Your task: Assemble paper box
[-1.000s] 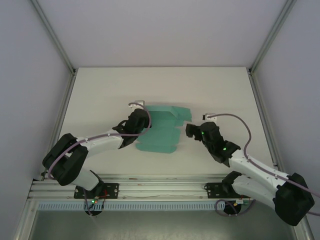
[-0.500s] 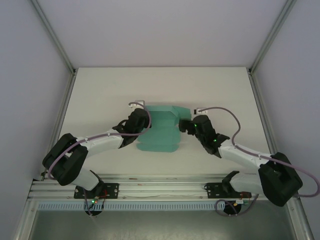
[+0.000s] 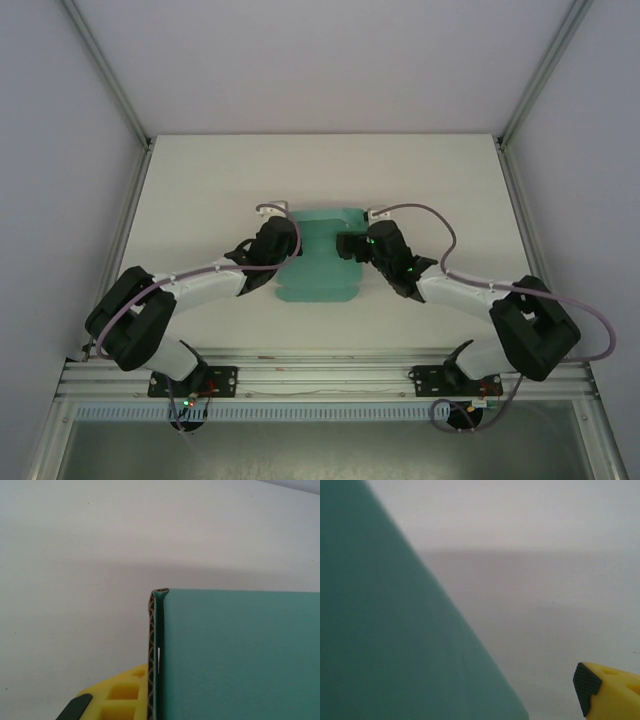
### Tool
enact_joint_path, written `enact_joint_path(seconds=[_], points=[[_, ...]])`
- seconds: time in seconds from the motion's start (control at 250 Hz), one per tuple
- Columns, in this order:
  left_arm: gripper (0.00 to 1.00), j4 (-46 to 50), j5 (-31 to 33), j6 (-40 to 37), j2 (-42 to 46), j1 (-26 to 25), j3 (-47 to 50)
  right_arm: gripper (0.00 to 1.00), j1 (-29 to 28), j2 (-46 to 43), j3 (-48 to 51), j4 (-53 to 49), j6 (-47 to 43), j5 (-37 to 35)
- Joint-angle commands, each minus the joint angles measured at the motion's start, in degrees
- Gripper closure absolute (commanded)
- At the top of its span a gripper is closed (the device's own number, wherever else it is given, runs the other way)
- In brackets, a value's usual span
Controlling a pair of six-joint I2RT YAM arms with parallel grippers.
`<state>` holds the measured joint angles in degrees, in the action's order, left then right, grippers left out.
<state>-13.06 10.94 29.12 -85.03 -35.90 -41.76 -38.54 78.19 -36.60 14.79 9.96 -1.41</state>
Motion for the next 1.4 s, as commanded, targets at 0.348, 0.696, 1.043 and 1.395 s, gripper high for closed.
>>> enact_joint_path(seconds=[0.348, 0.696, 1.043, 1.395], points=[[1.00, 0.17, -0.30, -3.18, -0.23, 0.75, -0.75, 0.05, 7.99, -38.26, 10.72, -18.48, -1.56, -4.70], [1.00, -0.51, -3.86, -4.64, -0.98, 0.92, -1.45, 0.29, 21.50, -25.65, 4.22, -18.17, -16.24, 30.84], [1.00, -0.04, -5.62, -5.55, -1.69, 0.92, -1.98, 0.42, 21.42, -12.51, -3.99, -20.72, -26.47, 49.36], [1.00, 0.27, -5.83, -5.57, -2.85, 0.90, -2.89, 0.44, 16.93, -6.80, -4.54, -16.92, -25.96, 50.42]])
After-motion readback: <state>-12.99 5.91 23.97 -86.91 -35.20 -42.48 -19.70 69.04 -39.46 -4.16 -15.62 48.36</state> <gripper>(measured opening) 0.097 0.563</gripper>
